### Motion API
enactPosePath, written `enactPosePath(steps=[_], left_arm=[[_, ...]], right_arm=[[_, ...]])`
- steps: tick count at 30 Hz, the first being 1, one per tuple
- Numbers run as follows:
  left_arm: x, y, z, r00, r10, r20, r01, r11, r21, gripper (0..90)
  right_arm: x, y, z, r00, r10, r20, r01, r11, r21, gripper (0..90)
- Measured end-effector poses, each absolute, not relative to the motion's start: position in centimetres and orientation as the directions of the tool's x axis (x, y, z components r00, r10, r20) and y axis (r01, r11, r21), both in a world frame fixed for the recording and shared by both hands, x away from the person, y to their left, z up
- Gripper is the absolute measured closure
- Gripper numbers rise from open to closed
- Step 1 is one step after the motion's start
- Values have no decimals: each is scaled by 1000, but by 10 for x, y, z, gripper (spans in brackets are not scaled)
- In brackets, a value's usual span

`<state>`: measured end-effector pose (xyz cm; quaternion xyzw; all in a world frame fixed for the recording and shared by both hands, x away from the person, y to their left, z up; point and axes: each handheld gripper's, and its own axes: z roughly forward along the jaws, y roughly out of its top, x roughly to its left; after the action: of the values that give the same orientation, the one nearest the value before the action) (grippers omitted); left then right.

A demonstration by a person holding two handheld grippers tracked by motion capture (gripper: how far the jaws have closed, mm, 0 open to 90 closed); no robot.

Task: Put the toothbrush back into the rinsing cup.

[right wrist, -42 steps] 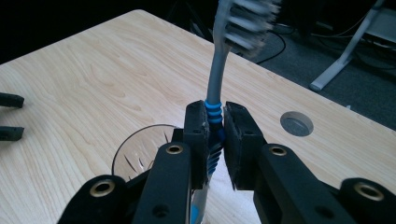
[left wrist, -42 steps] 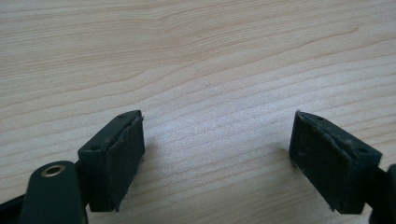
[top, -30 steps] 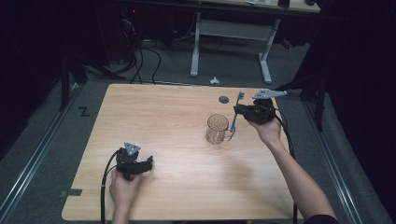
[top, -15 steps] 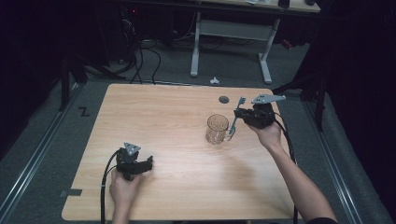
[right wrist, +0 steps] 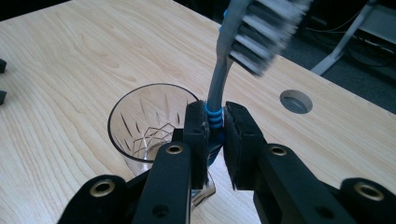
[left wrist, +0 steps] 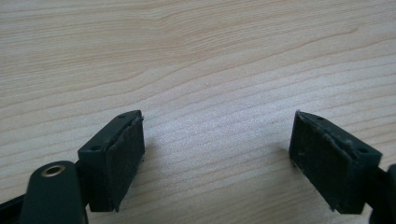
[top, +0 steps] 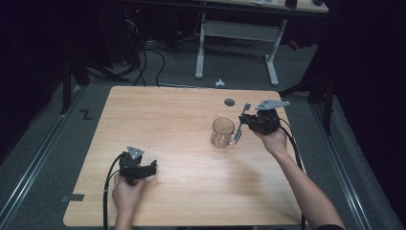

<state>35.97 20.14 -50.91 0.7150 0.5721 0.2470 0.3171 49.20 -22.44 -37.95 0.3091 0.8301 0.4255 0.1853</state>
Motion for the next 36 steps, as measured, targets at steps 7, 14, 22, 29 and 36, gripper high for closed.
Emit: enactPosePath(steps=[7,14,22,29,36], left_arm=[[360,201,-509,223,975,-10,661,-144,736,186],[360,201,-509,224,975,-10,661,-144,736,186],[360,201,-509,223,975,-10,661,-144,736,186],[360,201,-509,224,975,-10,661,-144,736,186],[360,201,-509,223,975,-9,661,-144,737,186]], right_arm=[[492,-223,-383,-740,670,-52,357,457,815,800],[493,-221,-388,-740,670,-55,363,467,806,799],[494,-220,-392,-740,671,-53,369,470,802,799],[495,-219,-396,-740,672,-42,381,469,796,799],[495,-219,-399,-741,670,-40,384,472,794,799]])
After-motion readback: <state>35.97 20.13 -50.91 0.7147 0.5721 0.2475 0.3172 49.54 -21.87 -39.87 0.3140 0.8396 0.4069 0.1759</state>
